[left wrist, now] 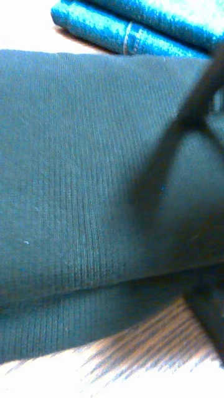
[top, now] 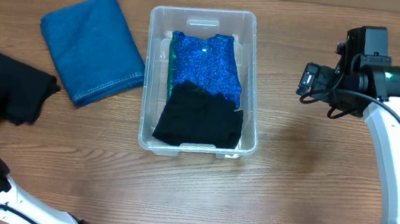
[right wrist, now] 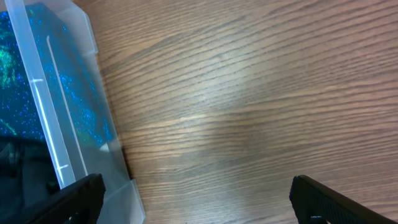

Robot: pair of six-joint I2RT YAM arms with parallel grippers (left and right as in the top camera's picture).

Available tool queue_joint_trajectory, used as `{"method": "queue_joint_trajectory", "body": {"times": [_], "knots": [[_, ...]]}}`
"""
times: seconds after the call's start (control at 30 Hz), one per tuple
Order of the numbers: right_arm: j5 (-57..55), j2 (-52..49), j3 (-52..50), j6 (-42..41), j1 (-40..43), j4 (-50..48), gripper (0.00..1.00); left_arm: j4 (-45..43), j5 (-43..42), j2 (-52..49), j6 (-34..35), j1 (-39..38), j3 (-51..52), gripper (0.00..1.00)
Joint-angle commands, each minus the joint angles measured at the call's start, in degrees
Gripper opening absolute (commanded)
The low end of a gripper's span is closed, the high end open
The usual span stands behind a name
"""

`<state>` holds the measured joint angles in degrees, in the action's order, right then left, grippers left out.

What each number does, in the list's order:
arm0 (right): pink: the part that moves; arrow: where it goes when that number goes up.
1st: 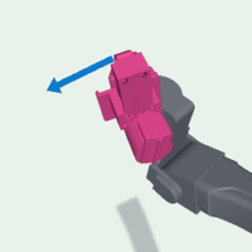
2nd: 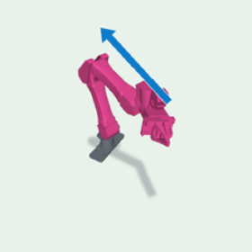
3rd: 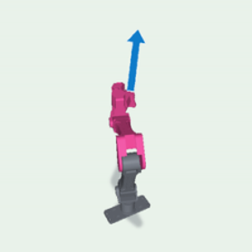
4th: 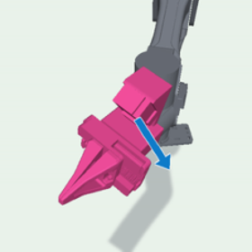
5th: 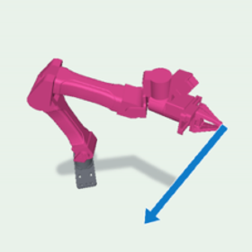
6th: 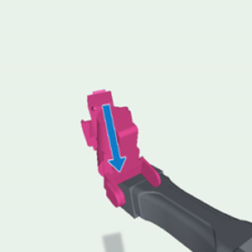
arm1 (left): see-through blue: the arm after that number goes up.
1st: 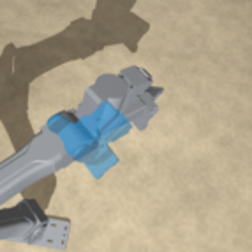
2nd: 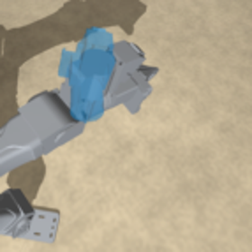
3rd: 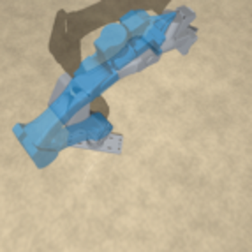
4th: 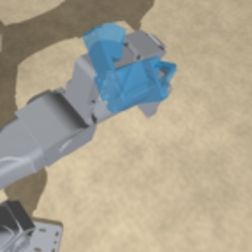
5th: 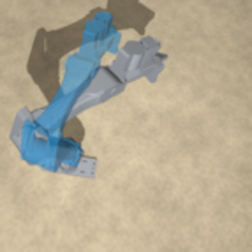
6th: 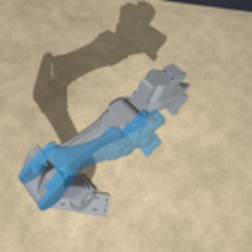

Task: Pack container
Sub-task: 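Reach the left gripper to the black cloth on the left and grasp it, then lay the black cloth into the bin with the left gripper, smoothing it down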

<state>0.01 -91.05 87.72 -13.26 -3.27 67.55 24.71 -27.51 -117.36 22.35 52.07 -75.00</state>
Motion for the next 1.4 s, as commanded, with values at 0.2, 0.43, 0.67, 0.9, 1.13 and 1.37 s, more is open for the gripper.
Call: {"method": "queue_joint_trajectory", "body": {"times": [0.2, 0.43, 0.67, 0.9, 1.13, 1.37], "knots": [[0.31, 0.5, -0.35, 0.2, -0.02, 1.92, 1.0, 6.29, -12.72, 12.33, -0.09, -1.01, 0.24, 0.04], [0.44, 0.5, -0.35, 0.15, -0.02, 2.25, 1.0, 9.73, -13.31, 43.78, -0.02, -8.33, 0.24, 0.04], [2.27, 0.5, -0.35, 0.15, -0.02, 2.23, 1.0, 9.73, -4.61, 54.69, -0.55, -39.89, 0.22, 0.04], [2.27, 0.5, -0.35, 0.17, -0.02, 2.47, 1.0, 5.57, 5.55, 37.99, -14.58, -68.87, 0.07, 0.04], [2.25, 0.5, -0.35, 0.17, -0.02, 2.43, 1.0, 3.13, 1.57, 19.76, -23.02, -73.11, -3.85, 0.04], [2.25, 0.5, -0.35, 0.17, -0.02, 2.19, 1.0, 1.81, 5.2, 14.69, -25.29, -72.96, -8.44, 0.04]]}}
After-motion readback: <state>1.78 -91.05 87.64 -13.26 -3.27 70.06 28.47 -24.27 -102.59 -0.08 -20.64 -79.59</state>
